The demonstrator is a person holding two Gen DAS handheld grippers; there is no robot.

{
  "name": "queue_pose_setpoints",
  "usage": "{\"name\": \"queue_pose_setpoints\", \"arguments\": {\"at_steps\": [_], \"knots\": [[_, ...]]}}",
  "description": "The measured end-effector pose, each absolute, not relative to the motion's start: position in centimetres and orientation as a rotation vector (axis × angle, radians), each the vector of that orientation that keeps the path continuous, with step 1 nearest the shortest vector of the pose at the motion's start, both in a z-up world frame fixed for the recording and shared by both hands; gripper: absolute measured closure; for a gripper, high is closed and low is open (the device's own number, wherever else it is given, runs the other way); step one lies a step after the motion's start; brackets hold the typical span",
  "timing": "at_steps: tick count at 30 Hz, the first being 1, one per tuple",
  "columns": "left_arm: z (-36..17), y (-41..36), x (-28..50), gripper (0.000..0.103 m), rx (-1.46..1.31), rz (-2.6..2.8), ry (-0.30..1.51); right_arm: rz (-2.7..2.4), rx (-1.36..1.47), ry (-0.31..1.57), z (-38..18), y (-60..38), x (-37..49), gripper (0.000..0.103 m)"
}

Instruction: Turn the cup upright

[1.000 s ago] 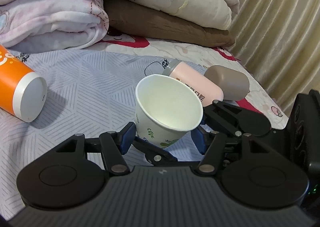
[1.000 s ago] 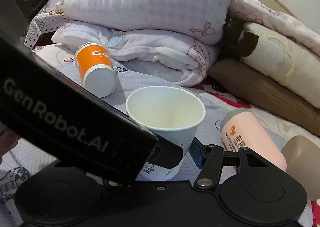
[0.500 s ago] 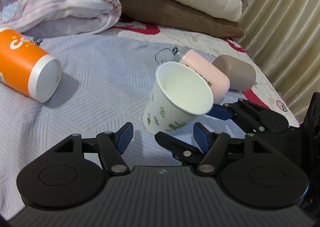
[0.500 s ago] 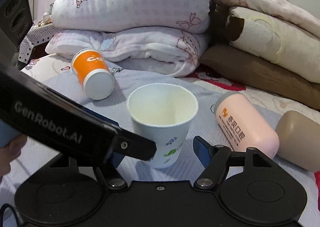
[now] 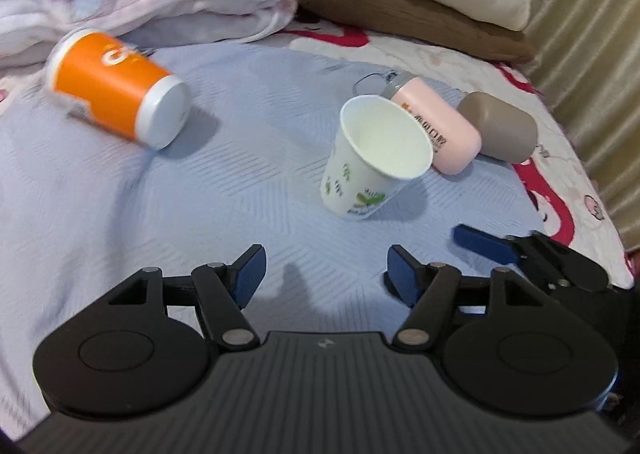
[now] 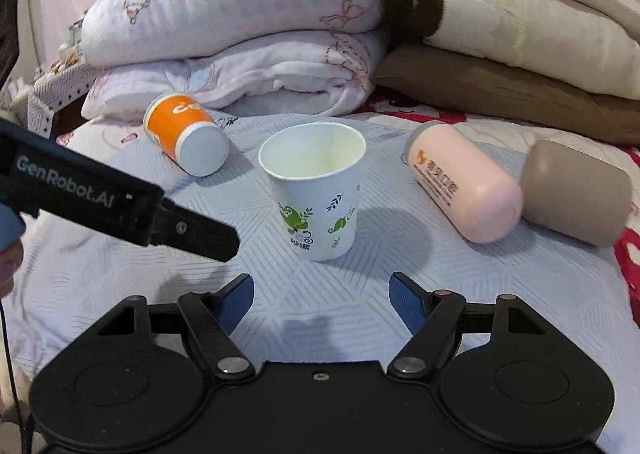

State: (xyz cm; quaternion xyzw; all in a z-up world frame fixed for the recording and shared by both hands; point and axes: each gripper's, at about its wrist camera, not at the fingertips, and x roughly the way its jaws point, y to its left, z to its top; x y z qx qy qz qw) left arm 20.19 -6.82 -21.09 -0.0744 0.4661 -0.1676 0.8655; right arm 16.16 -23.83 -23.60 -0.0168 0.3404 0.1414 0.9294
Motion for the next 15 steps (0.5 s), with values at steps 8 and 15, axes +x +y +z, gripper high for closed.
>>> {"name": "queue_pose_setpoints", "arguments": {"at_steps": [8,15], "knots": [[-15.0,-5.6,17.0,0.015,-0.067,-0.224,0.931,0.235,-0.090,0.666,-18.0,-24.3,12.3,0.024],[-9.5,-4.0,13.5,0.006,-0.015,-0.142,0.891,0.137,-0.072,0.626,-12.0,-26.3,8.5,0.018]]}}
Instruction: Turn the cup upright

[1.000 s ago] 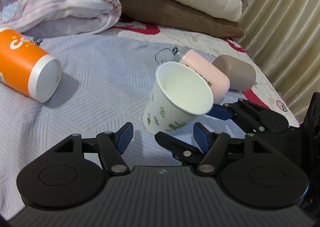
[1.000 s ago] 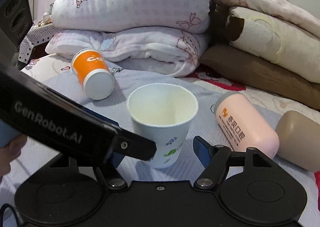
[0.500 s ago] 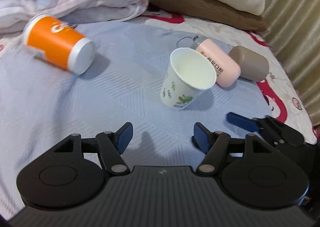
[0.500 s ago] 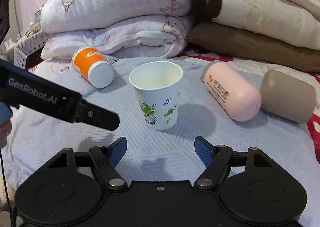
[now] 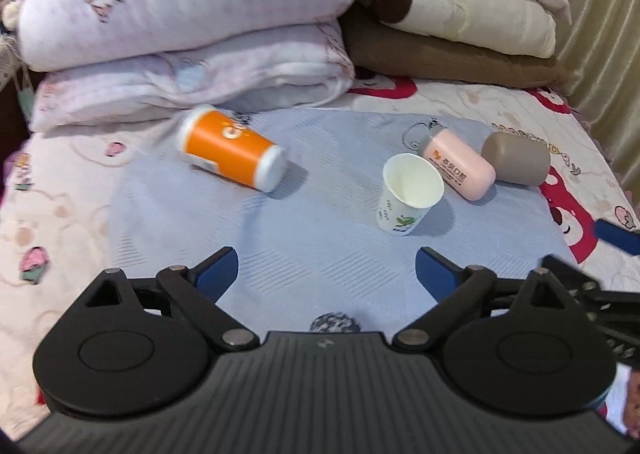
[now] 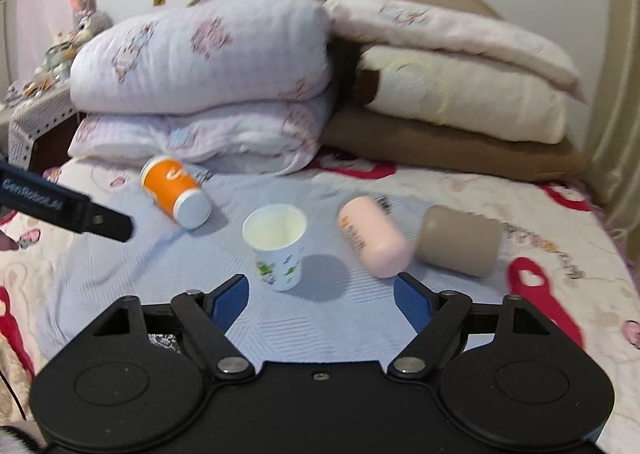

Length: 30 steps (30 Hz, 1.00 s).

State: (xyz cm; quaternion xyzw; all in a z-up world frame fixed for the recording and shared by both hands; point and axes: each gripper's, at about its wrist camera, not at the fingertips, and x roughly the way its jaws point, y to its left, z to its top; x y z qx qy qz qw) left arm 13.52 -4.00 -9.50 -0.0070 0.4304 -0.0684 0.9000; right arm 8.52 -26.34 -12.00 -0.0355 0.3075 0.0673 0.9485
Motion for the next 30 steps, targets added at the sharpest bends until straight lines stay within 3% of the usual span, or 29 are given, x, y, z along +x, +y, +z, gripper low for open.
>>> {"name": "queue_pose_setpoints", "arguments": {"at_steps": [9,30], "knots": [[-5.6,-3.7,9.5,0.005,0.068,-0.095,0.906,0.046,-0.091,0.605,-6.8,-26.4,4.0,0.004],[-2.3,-2.6,4.5,0.005,0.075,-0.034,0.885,-0.091,-0.057,0.652,-2.4,-25.4,-0.6,0.003]]}}
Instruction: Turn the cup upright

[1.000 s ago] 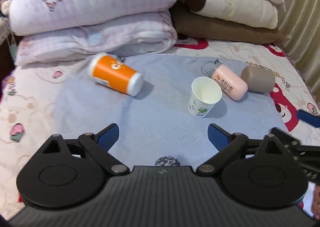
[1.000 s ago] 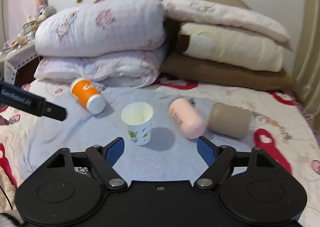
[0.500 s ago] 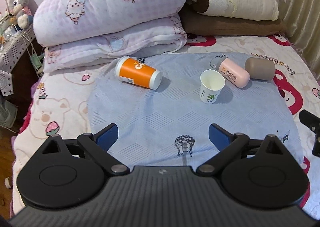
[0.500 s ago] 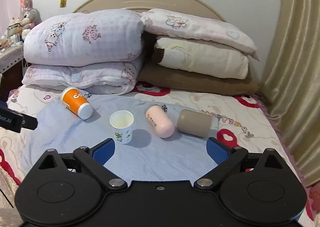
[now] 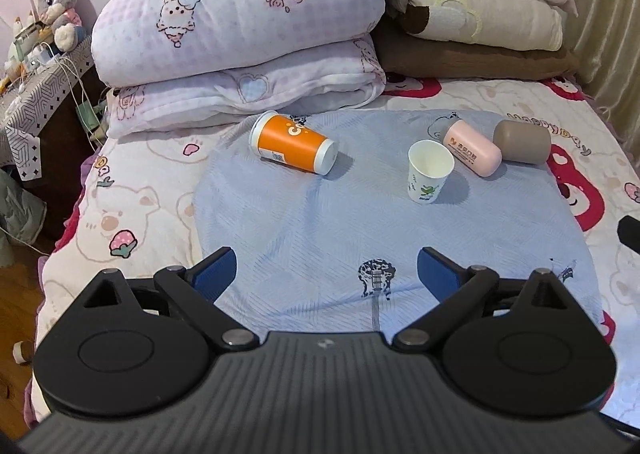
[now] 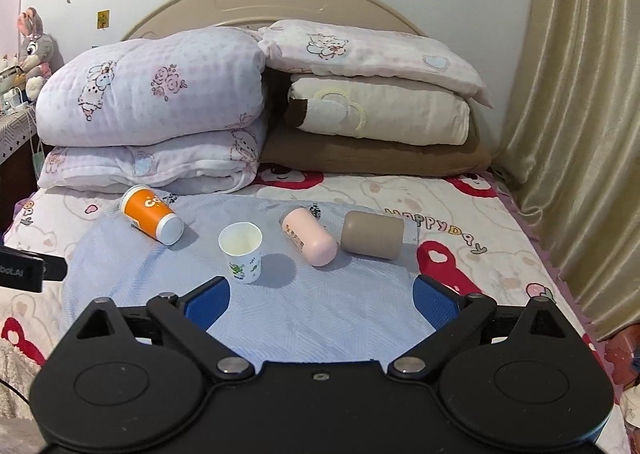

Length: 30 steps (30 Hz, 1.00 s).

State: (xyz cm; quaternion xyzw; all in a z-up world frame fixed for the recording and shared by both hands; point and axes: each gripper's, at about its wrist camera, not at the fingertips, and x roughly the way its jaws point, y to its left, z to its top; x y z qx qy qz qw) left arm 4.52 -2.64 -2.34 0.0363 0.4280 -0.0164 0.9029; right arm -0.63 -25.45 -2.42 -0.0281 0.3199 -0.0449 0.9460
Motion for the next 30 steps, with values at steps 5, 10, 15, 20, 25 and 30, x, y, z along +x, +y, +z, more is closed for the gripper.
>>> {"name": "queue_pose_setpoints", "arguments": {"at_steps": [5,10,15,20,25,30], "knots": [[-2.10,-2.39,3.83,0.005,0.058,-0.040,0.877,-0.096,-0.035,0.670,-2.62,-25.60,-0.76,0.003],[-2.37,-2.23,3.59,0.005,0.040,-0.046,0.893,-0.088,-0.032,0.690,-2.70,-25.23,-0.98,0.003],[-2.51,-2.17,3.72,0.005,0.027,-0.054,0.907,-0.095,-0.036,0.694,-2.65,-24.95,-1.07,0.003],[-2.60,-2.17,4.00,0.005,0.025,-0.055,0.913,-0.098,-0.044,0.702,-2.64,-25.03,-0.71,0.003],[-2.59,-1.99,4.23,0.005,0.018,-0.051,0.907,-0.115,-0.049,0.699,-2.71,-25.31,-0.58,0.003],[-2.48,-1.63,4.10,0.005,0.012,-0.043,0.904,-0.122,-0.043,0.699,-2.78,-25.75,-0.58,0.003]]}}
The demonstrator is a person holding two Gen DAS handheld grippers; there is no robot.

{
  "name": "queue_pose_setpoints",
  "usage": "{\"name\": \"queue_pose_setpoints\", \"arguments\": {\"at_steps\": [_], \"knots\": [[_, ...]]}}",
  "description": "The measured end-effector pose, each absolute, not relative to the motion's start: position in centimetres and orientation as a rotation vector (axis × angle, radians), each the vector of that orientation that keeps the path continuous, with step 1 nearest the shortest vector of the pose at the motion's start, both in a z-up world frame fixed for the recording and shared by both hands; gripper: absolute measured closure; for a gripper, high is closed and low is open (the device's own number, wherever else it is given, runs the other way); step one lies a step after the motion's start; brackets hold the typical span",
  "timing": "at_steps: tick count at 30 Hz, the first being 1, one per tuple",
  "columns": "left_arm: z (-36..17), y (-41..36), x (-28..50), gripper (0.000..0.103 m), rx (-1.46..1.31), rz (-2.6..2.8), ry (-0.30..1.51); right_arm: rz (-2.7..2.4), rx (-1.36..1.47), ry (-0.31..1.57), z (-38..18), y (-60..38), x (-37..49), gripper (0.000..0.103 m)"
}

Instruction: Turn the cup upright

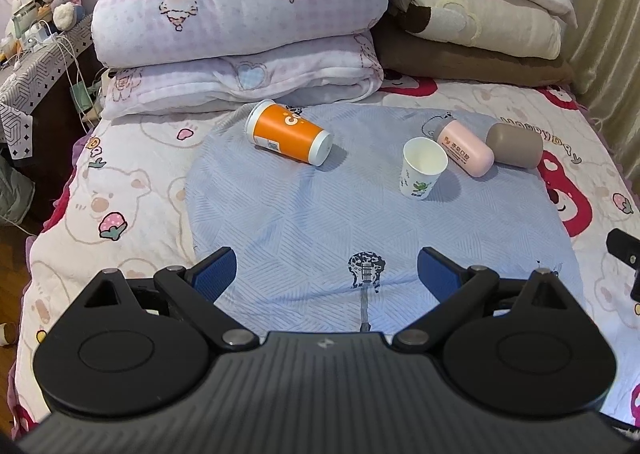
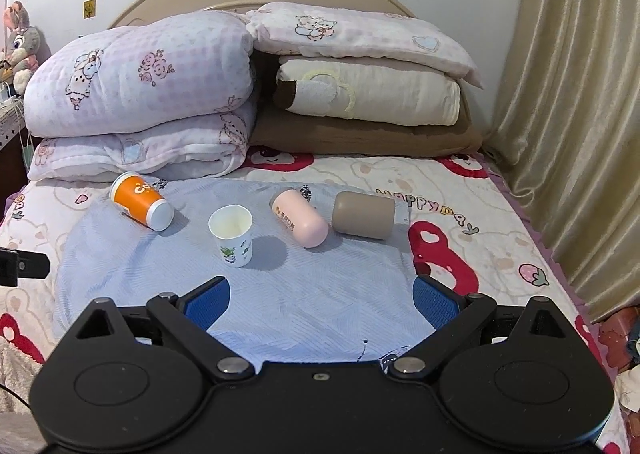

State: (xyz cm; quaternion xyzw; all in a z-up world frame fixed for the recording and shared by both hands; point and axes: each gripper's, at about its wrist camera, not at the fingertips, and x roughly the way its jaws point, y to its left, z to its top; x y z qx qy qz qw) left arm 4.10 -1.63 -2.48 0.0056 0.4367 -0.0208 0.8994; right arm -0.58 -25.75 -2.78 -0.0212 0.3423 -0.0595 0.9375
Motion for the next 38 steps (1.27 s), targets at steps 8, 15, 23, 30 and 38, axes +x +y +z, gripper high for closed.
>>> {"name": "queue_pose_setpoints", "arguments": {"at_steps": [8,15,23,30,38], "knots": [[-2.3,-1.9,3.5,0.005,0.020,-0.044,0.899,-0.138,-0.046,0.690,-2.7,-26.2,-0.8,0.003],[-2.1,-1.9,3.5,0.005,0.023,-0.043,0.901,-0.138,-0.052,0.685,-2.6,-26.2,-0.8,0.003],[-2.2,-1.9,3.5,0.005,0.022,-0.041,0.903,-0.138,-0.044,0.685,-2.7,-26.6,-0.8,0.003],[-2.2,-2.1,3.4,0.005,0.032,-0.043,0.904,-0.140,-0.042,0.684,-2.7,-27.0,-0.8,0.003],[-2.1,-2.3,3.4,0.005,0.046,-0.038,0.904,-0.148,-0.039,0.677,-2.6,-27.4,-1.0,0.003]]}}
